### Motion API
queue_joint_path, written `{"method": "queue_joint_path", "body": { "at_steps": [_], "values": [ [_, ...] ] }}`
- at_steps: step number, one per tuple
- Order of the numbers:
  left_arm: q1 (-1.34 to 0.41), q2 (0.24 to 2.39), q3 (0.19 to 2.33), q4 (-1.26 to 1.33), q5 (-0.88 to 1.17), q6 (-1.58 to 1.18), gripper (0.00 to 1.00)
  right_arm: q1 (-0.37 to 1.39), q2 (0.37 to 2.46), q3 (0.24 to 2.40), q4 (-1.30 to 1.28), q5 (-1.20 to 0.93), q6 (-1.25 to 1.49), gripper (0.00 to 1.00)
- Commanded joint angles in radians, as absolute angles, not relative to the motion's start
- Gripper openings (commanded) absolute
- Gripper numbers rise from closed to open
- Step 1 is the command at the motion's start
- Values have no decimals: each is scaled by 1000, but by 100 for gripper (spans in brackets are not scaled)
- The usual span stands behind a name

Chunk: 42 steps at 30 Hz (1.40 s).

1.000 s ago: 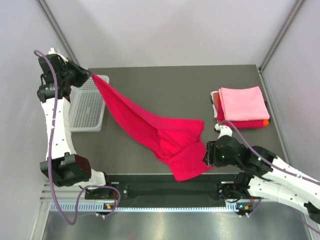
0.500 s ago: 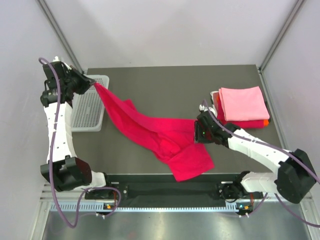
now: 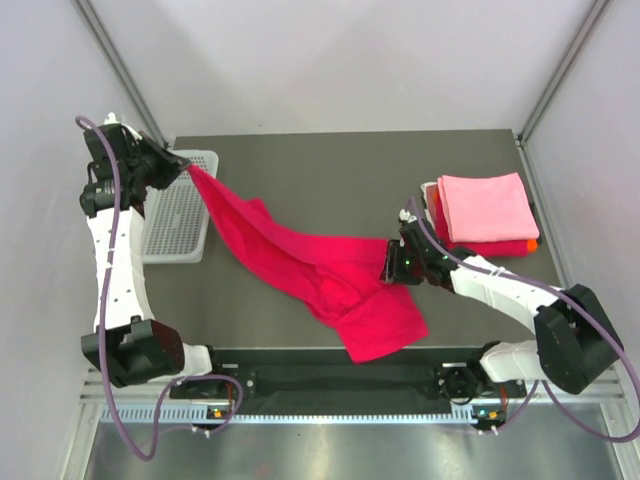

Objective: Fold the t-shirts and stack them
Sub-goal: Flatten the tshirt out

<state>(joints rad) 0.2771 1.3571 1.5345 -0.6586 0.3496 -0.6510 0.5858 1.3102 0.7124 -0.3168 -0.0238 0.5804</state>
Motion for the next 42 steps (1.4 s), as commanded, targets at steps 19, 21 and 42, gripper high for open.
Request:
{"method": "queue_joint_path", "body": {
  "at_steps": [19,21,42],
  "values": [
    [284,1316,1517,-604,364,-650,0,572,1397,712,-161,-89,584,28],
    [284,1315,1516,-604,364,-649,0,569,1401,736,-167,-68,578,9],
    [282,1286,1375,-548,377,-669,0,310,1298,953,-380,-173,405,0]
  ]
}}
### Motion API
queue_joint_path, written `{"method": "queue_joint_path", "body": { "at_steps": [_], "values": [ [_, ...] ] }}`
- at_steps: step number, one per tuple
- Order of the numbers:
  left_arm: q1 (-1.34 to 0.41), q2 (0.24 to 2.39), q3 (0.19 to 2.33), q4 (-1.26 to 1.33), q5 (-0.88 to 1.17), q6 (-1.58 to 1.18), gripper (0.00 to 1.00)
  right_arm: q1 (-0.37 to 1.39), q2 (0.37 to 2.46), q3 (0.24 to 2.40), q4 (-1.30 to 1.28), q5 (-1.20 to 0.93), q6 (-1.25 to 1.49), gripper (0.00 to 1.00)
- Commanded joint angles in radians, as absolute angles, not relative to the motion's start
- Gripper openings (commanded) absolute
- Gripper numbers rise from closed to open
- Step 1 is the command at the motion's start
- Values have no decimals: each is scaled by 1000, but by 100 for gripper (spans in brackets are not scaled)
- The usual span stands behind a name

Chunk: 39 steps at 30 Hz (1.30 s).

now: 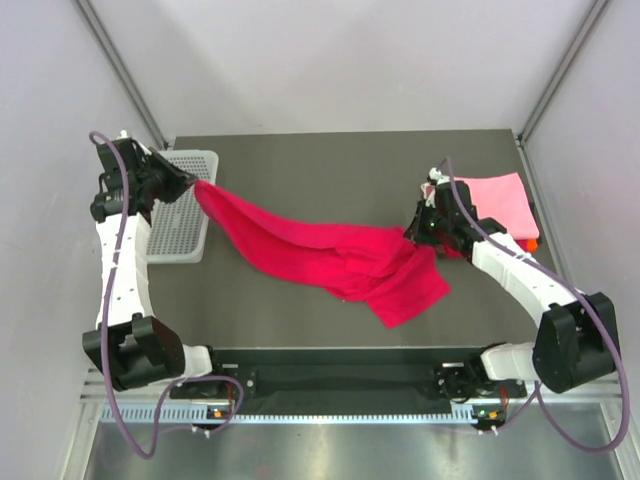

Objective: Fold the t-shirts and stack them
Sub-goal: Flatten the tshirt out

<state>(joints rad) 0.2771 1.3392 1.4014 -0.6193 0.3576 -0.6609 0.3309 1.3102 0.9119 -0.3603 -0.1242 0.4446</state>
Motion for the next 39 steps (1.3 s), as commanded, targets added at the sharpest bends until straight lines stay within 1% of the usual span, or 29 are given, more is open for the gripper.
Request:
{"method": "queue_joint_path", "body": {
  "at_steps": [1,7,11,18,21,23,26,29,33,36,37,38,39],
  "values": [
    [282,1281,1370,-552,371,-661,0,307,1287,951,-383,-175,402,0],
    [281,1249,1370,-594,370,-646,0,298,1178,959,-443,-218,387,0],
    [281,1201,1333,-614,379,-632,0,298,1094,953,-489,-302,408,0],
    [282,1095,1177,-595,380,-601,0,299,879,800,-564,-414,457,1],
    [282,1083,1140,-584,391,-597,0,298,796,747,-587,-390,478,2],
    [281,1086,1137,-581,384,-589,0,298,778,732,-595,-373,477,2],
    [281,1112,1166,-581,351,-581,0,298,804,733,-562,-344,479,2],
    [281,1158,1230,-589,345,-592,0,298,912,796,-503,-341,466,0],
    [281,1213,1322,-578,333,-624,0,298,1141,908,-453,-321,451,0],
    [281,1253,1359,-572,328,-638,0,290,1268,998,-425,-310,449,0],
    [282,1261,1362,-571,328,-640,0,288,1291,1014,-420,-310,448,6],
    [281,1267,1361,-571,328,-638,0,288,1311,1025,-425,-320,445,31],
    [281,1267,1342,-565,330,-635,0,288,1328,1026,-426,-333,436,37]
  ]
}}
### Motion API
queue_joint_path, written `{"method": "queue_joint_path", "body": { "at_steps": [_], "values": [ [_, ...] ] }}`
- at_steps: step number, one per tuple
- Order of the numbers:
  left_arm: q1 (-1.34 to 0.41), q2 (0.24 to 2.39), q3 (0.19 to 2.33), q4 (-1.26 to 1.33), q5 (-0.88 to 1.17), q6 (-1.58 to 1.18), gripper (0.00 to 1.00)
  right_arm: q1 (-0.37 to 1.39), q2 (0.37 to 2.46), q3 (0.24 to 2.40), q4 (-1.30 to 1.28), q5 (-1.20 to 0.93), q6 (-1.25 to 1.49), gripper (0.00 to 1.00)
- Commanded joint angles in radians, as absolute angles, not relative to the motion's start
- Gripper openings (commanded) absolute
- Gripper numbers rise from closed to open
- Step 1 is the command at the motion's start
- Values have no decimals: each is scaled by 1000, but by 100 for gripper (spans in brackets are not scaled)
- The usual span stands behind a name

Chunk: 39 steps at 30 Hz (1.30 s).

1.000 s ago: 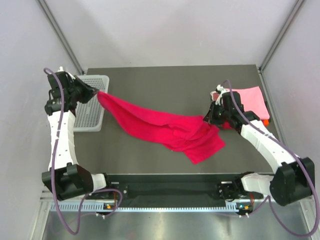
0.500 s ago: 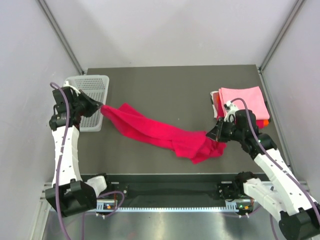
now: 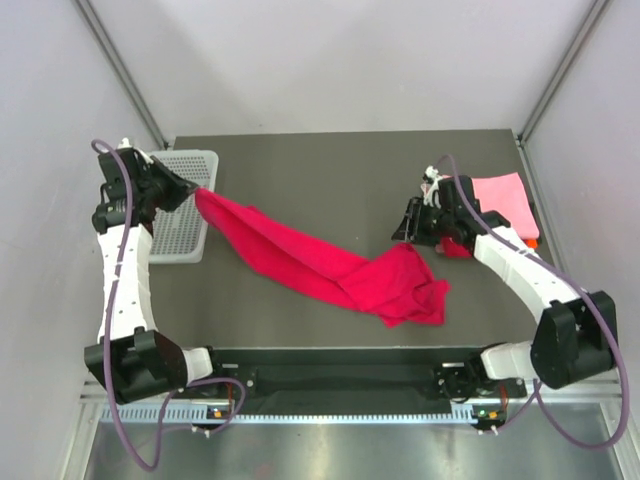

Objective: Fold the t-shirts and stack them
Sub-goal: Flatten the tshirt out

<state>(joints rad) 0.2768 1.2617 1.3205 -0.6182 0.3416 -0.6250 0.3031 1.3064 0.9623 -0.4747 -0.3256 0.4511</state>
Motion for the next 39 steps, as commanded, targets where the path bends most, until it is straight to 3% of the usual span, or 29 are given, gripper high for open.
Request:
{"method": "queue_joint_path", "body": {
  "at_steps": [1,2,8,12,19,22,26,28,29,32,39],
  "values": [
    [282,1263,1330,-560,328,-629,0,288,1325,1016,-422,-339,433,43],
    [282,1252,1316,-549,327,-624,0,288,1318,978,-417,-334,431,48],
    [282,1224,1230,-509,307,-618,0,287,1189,844,-426,-234,394,52],
    [281,1238,1226,-506,316,-614,0,287,1108,790,-452,-176,391,47],
    [282,1213,1204,-497,295,-603,0,287,1014,661,-468,-178,420,49],
    [281,1210,1186,-492,302,-607,0,287,989,582,-427,-213,462,47],
    [282,1207,1174,-489,302,-604,0,287,895,433,-402,-210,558,28],
    [281,1206,1173,-488,301,-603,0,287,826,388,-396,-200,601,26],
    [281,1206,1172,-488,301,-603,0,288,766,362,-399,-174,629,28],
    [281,1204,1172,-486,305,-604,0,288,732,350,-391,-164,643,46],
    [281,1193,1173,-491,302,-600,0,288,850,416,-315,-173,643,49]
  ]
}}
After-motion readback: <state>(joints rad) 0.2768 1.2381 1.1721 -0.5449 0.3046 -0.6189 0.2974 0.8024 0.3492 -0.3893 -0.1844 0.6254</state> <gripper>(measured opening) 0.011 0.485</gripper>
